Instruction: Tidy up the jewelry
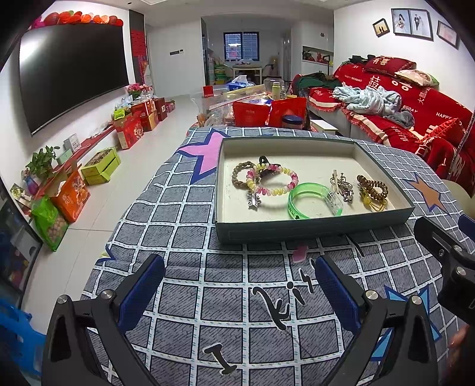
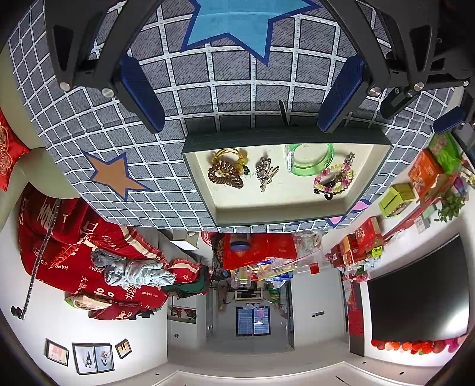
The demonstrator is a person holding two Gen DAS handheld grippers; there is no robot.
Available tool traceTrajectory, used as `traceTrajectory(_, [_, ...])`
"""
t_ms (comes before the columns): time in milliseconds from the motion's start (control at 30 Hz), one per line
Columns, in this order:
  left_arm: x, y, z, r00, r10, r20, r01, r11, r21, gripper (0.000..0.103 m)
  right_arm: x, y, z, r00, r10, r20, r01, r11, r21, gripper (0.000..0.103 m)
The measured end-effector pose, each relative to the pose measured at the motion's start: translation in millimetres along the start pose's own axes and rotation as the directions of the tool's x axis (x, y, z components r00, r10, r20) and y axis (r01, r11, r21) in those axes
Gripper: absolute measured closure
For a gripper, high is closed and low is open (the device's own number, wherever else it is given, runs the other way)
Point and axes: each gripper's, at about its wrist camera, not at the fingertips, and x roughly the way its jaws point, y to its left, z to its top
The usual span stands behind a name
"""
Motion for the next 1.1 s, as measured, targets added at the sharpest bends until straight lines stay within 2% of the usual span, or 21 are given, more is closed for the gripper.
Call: traceTrajectory(1100, [-3.4, 3.3, 0.4, 1.000, -0.016, 0.004, 0.016, 1.000, 0.013, 0.000, -0.1, 0.2, -0.7, 1.000, -0.001, 0.001, 0.001, 1.000, -0.001, 0.000])
